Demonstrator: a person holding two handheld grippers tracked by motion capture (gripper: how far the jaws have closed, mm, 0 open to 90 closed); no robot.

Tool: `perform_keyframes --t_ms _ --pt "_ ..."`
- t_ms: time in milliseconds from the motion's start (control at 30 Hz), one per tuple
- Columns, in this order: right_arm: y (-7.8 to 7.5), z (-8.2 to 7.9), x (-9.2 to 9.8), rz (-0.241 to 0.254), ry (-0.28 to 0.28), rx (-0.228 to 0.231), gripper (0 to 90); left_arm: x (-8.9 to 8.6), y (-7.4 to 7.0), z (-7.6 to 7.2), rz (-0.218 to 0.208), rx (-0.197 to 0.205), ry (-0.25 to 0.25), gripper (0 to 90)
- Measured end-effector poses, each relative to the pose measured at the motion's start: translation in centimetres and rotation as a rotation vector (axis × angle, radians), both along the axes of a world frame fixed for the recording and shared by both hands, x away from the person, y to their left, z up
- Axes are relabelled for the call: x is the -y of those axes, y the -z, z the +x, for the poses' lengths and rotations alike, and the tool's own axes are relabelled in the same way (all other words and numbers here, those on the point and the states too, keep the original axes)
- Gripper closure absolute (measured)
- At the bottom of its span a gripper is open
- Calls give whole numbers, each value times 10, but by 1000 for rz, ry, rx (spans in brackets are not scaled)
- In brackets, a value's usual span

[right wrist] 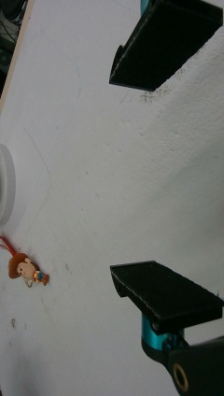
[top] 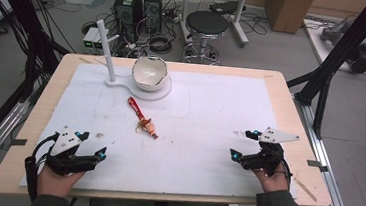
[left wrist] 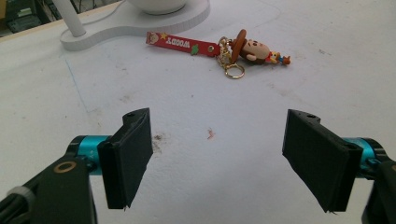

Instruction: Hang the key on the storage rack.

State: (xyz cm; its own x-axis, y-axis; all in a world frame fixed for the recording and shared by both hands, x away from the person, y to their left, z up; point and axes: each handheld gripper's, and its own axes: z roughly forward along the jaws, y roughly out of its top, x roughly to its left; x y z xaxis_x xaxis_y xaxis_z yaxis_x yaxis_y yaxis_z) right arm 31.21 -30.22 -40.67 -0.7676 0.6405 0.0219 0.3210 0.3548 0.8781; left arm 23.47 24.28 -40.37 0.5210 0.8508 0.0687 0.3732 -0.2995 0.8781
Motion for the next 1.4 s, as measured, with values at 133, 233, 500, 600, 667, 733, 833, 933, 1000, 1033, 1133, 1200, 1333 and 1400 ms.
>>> perform_keyframes --t_ms 133,233,500,600,667,733,833,933,1000,1033,1133,1200,1333,1400 --pt "0 0 1 2 1 -1 77 1 0 1 5 0 6 246" --pt "0 0 1 7 6 -10 77 1 0 1 5 -1 9 246" --pt "1 0 1 2 7 -9 78 1 0 0 3 -3 9 246" --pt "2 2 2 4 3 -12 78 1 0 0 3 -2 6 247" --pt "2 3 2 7 3 -16 77 1 0 1 2 0 -2 247" --pt "3 4 2 10 1 -18 77 0 0 1 6 -2 0 248" --pt "3 4 2 11 7 -22 78 1 1 1 5 -4 1 248" --pt "2 3 2 8 8 -15 78 1 1 1 6 -4 7 248" --pt "3 3 2 8 11 -16 78 1 0 1 7 -5 7 248" --pt "3 4 2 11 12 -17 78 1 0 1 8 -5 8 249" --pt "4 5 2 7 11 -32 77 2 0 1 5 -3 6 250" --pt "3 4 2 9 16 -36 78 2 0 1 6 0 4 250" --pt "3 4 2 8 29 -30 78 1 0 1 4 -1 4 250" --pt "4 4 2 3 30 -40 77 1 0 1 2 -1 3 250"
